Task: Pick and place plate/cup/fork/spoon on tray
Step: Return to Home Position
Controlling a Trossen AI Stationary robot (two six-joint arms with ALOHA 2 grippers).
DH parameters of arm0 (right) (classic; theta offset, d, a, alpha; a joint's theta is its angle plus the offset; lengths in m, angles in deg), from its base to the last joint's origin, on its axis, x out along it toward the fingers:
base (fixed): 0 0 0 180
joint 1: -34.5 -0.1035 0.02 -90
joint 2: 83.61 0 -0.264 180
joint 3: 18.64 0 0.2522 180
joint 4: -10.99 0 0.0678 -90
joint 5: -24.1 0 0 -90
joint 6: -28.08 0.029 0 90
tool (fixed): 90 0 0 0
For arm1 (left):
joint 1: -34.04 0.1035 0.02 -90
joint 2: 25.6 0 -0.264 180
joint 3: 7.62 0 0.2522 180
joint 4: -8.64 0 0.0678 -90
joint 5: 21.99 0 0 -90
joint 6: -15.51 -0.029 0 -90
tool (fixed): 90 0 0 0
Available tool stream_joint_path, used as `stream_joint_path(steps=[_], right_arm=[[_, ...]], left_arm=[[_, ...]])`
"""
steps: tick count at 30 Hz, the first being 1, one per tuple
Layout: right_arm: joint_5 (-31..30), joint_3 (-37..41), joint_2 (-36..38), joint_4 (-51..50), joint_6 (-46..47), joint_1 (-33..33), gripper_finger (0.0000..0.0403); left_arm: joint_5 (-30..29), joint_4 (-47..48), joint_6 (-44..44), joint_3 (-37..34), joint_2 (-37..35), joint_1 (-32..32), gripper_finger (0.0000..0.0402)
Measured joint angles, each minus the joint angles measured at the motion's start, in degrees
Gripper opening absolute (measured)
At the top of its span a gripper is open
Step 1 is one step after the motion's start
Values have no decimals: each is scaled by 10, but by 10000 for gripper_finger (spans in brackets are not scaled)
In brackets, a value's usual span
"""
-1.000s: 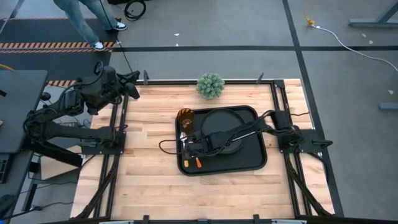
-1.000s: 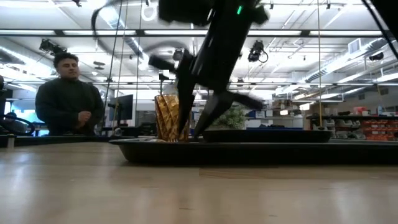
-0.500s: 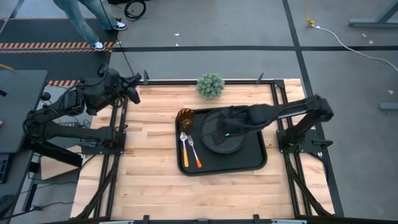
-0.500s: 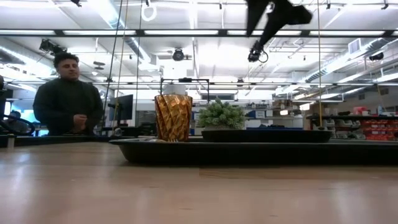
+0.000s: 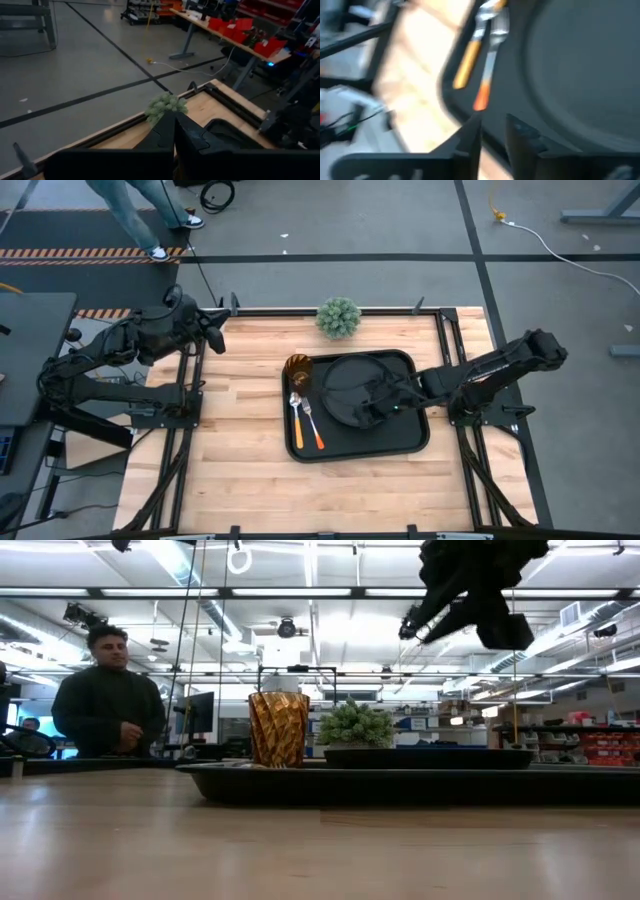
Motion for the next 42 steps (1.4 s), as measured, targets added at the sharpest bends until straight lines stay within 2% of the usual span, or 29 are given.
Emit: stream_joint_path(steps=[3, 5, 7, 14, 18, 21, 25, 33, 37, 40, 42], right_arm=[[31, 29, 21, 73, -35, -1, 50], [43, 31, 40, 93, -76, 1, 20], [51, 31, 61, 95, -103, 2, 7], [56, 31, 101, 105, -106, -4, 44], [56, 31, 104, 106, -150, -4, 49], [57, 31, 103, 105, -77, -7, 48], [25, 31, 106, 103, -91, -13, 48], [110, 31, 179, 128, -145, -16, 48], [118, 31, 218, 147, -191, -24, 48], [132, 31, 231, 178, -264, -34, 49], [139, 31, 229, 191, -335, -49, 48]], left_arm=[[0, 8, -1, 0, 0, 0, 9], [0, 8, -3, 0, 0, 0, 9], [0, 8, -3, 0, 0, 0, 9], [-3, 21, -12, 0, 0, 0, 9], [-31, 37, -88, 0, 0, 0, 9], [-44, 36, -77, 0, -1, 0, 9], [9, 29, -47, 0, -2, 0, 9], [150, -24, -79, 0, -16, -13, 9], [193, -74, -107, -2, -25, -32, 9], [226, -182, -125, -52, -37, -58, 9], [248, -293, -134, -109, -44, -77, 9]])
